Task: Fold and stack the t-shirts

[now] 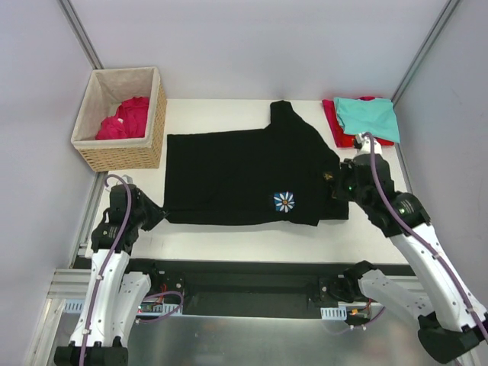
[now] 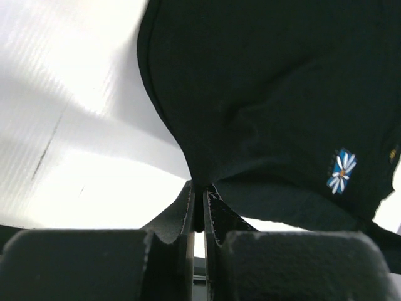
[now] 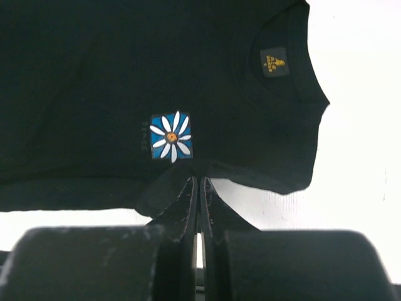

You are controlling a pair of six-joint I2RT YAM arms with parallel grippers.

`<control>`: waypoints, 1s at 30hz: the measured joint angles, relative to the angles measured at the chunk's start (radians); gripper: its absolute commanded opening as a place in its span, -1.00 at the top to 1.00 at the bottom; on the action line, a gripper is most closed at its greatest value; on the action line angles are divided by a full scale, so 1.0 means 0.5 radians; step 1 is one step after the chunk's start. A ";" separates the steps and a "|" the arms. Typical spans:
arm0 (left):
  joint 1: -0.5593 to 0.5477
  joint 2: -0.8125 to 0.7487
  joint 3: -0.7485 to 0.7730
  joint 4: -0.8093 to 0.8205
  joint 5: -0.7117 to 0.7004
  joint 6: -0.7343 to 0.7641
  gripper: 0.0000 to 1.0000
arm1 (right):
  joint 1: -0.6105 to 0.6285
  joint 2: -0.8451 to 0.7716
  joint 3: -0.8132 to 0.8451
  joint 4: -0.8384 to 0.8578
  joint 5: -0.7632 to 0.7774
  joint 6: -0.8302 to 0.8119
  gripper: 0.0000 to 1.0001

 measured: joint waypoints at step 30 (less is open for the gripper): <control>0.001 1.208 0.140 0.693 -0.170 -0.148 1.00 | -0.224 1.266 0.447 0.582 -0.095 -0.100 0.99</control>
